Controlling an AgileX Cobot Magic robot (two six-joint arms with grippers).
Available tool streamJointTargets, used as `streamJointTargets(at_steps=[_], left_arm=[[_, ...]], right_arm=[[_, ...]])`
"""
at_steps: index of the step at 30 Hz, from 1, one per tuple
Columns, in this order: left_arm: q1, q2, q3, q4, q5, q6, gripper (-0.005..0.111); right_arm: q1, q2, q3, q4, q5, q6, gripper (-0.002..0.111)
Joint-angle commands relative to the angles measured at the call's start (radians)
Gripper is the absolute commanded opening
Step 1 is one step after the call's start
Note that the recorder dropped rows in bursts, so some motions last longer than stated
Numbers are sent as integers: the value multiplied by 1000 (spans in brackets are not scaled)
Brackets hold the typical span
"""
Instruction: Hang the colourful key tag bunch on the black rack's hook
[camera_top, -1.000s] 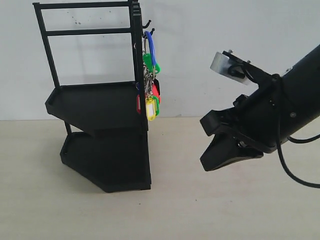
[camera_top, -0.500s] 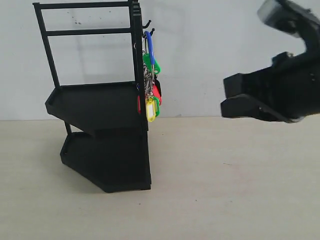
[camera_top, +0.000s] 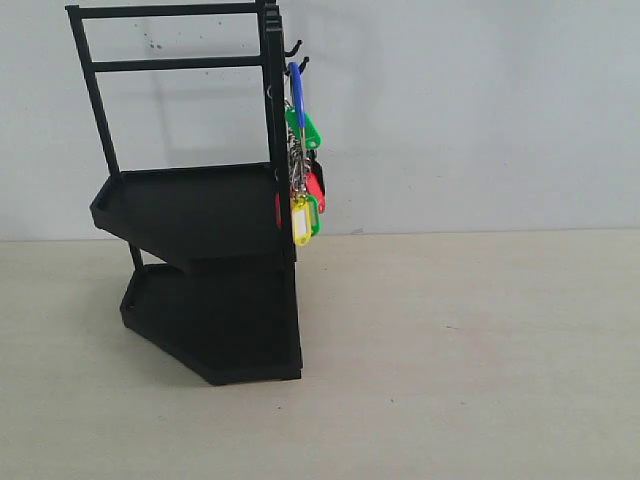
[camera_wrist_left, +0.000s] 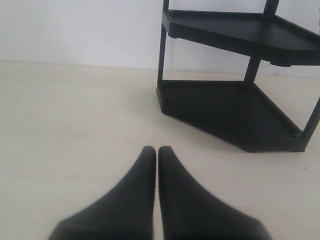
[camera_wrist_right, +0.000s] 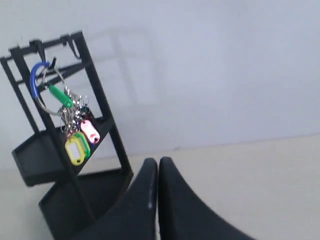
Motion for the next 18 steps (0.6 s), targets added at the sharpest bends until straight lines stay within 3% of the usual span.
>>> streamJointTargets(at_steps=[1,9,18], left_arm=[[2,-2,3,5,-7,3,4],[2,-2,3,5,-7,3,4],[2,-2,3,5,-7,3,4]], right_arm=[[-55,-197,100,2,-66,-10,0],[-202,-312,194,4,-90,-13,0],[-210,-312,219,-7,-50,-19,0]])
